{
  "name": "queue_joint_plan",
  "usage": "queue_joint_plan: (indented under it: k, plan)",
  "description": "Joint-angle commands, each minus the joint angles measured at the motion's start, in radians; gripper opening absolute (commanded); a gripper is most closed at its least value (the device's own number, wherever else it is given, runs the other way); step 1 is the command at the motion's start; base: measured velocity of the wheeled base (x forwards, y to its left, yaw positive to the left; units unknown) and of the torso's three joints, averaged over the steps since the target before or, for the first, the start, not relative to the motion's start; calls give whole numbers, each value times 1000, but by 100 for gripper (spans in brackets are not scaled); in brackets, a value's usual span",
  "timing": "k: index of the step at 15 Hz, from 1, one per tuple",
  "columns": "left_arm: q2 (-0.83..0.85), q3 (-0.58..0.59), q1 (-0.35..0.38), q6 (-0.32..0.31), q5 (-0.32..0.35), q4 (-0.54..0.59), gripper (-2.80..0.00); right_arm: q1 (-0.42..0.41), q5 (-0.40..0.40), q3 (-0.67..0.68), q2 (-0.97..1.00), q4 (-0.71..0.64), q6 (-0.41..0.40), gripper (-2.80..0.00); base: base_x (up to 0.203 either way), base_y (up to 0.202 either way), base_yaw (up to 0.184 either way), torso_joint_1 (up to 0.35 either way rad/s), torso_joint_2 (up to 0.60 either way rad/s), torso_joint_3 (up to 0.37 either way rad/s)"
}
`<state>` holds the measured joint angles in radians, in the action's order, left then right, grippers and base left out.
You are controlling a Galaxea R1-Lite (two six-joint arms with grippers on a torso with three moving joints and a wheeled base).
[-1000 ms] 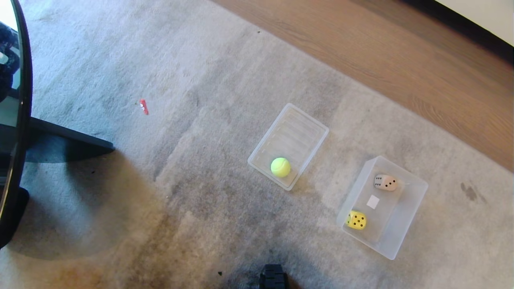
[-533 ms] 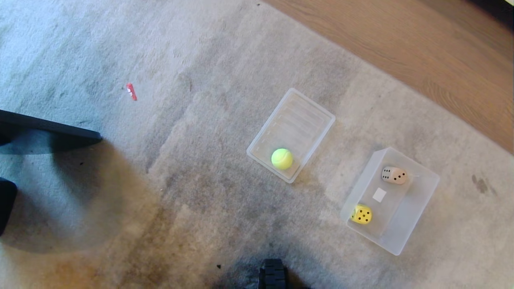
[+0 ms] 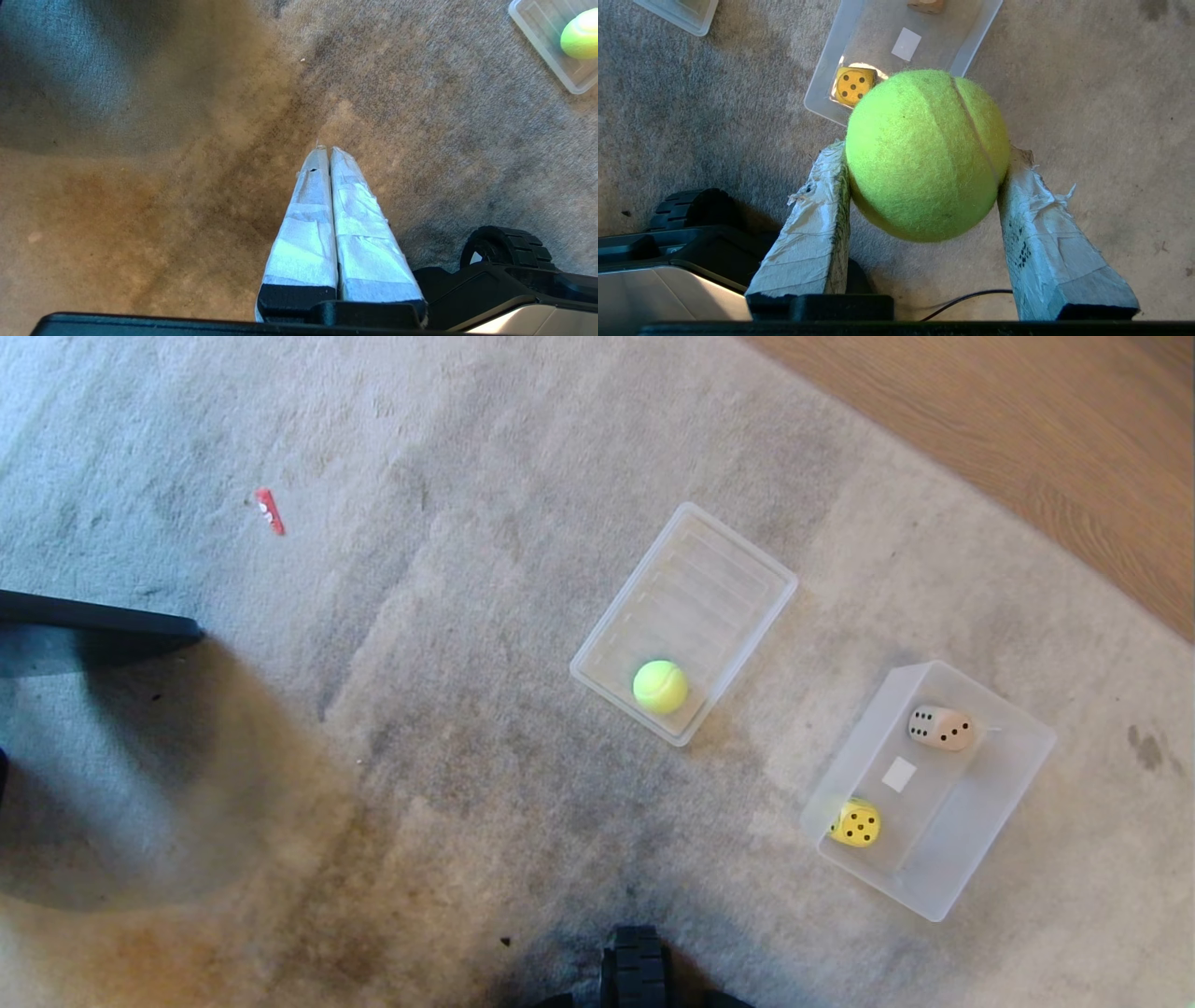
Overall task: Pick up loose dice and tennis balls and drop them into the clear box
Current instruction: Put the ball in the box
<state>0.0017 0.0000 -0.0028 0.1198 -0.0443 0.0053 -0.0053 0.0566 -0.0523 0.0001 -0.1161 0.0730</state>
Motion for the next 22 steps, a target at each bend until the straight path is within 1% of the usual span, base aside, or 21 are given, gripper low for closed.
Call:
queue_joint_plan:
  k: [1,3,5,6,7,9,12,13,15,17,19,21,22]
  plan:
    - [0,0,0,1,0,1,-280,-1,0,-23,43,0,1,-280,0,0,0,-2,7,-41]
    - [0,0,0,1,0,1,-280,3,-4,-121,201,2,30,-280,0,0,0,3,3,-18]
    - [0,0,0,1,0,1,-280,5,-13,-194,426,23,96,-280,0,0,0,0,0,0]
    - [0,0,0,1,0,1,-280,5,-16,-224,551,57,133,-280,0,0,0,0,0,0]
    - [0,0,0,0,0,1,-280,4,-17,-250,683,111,171,-280,0,0,0,0,0,0]
    - [0,0,0,1,0,1,-280,1,-18,-291,969,285,264,-280,0,0,0,0,0,0]
    - [0,0,0,1,0,1,-280,-4,-19,-325,1327,566,367,-280,0,0,0,0,0,0]
    - [0,0,0,1,0,1,-280,-4,-21,-337,1424,641,403,-280,0,0,0,0,0,0]
    - [0,0,0,1,0,1,-280,-6,-48,-366,1566,763,469,-280,0,0,0,0,0,0]
    - [0,0,0,1,0,1,-280,-4,-88,-393,1673,864,505,-280,0,0,0,0,0,0]
    - [0,0,0,1,0,1,-280,-4,-101,-428,1766,911,533,-280,0,0,0,0,0,0]
    - [0,0,0,1,0,1,-280,-2,-113,-455,1809,924,584,-280,0,0,0,0,0,0]
    - [0,0,0,1,0,1,-280,1,-113,-455,1818,924,587,0,0,0,0,0,0,0]
